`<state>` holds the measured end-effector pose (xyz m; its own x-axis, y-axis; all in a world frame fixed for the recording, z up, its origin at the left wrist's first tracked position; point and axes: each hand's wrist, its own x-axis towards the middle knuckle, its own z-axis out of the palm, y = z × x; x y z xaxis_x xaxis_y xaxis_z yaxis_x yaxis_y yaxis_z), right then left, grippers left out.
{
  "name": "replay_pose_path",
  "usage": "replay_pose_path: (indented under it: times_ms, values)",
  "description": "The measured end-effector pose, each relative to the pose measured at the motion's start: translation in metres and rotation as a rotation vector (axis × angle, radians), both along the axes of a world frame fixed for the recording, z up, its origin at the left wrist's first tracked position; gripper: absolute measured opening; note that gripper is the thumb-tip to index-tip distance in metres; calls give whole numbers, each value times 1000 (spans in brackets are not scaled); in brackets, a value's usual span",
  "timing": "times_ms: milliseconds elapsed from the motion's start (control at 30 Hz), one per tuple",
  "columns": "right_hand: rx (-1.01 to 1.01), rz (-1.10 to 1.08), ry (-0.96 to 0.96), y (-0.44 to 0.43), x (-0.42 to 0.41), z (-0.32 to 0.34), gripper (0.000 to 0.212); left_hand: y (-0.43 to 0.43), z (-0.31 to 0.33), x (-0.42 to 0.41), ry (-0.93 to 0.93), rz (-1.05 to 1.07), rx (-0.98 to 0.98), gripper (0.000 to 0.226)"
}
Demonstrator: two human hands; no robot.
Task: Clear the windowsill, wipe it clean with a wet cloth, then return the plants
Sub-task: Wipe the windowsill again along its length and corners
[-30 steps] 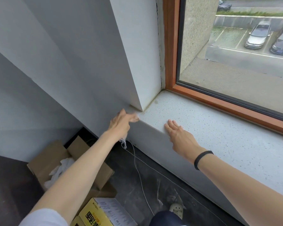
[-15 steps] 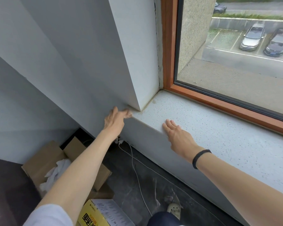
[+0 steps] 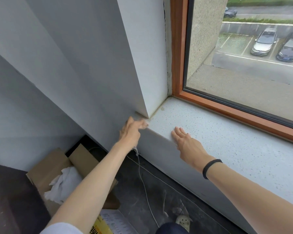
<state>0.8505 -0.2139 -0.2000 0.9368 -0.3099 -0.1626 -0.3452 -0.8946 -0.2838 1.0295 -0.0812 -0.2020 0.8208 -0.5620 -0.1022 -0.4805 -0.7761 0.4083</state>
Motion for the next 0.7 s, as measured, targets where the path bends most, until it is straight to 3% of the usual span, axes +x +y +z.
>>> replay_pose_path:
  times_ms: [67, 133, 233, 267, 367, 433, 467, 500, 600, 700]
  values:
    - [-7, 2, 2, 2, 0, 1, 72, 9, -4, -6, -35, -90, 11, 18]
    - [-8, 10, 8, 4, 1, 1, 72, 12, -2, 11, -27, 9, -18, 24]
    - [-7, 5, 8, 5, 2, 1, 72, 6, 2, 23, -45, 65, 32, 60]
    - [-5, 5, 5, 6, 1, 1, 71, 4, 1, 16, -36, 62, 14, 56]
    - [7, 6, -2, 9, 2, 0, 72, 13, -14, -3, -117, -67, 19, 15]
    - [2, 4, -4, 9, 2, 1, 72, 21, -22, 6, -206, -158, 73, 36]
    - [-2, 6, -2, 9, 1, 1, 71, 21, -21, 13, -205, -126, 57, 28]
    - [-4, 9, 2, 10, 1, 1, 71, 17, -18, 19, -100, -50, 17, 30]
    - [-10, 5, -2, 12, 0, 2, 71, 4, -6, 35, -60, 95, 11, 59]
    - [-2, 7, -8, 13, 2, 2, 71, -4, -22, 56, 121, 257, -201, 52]
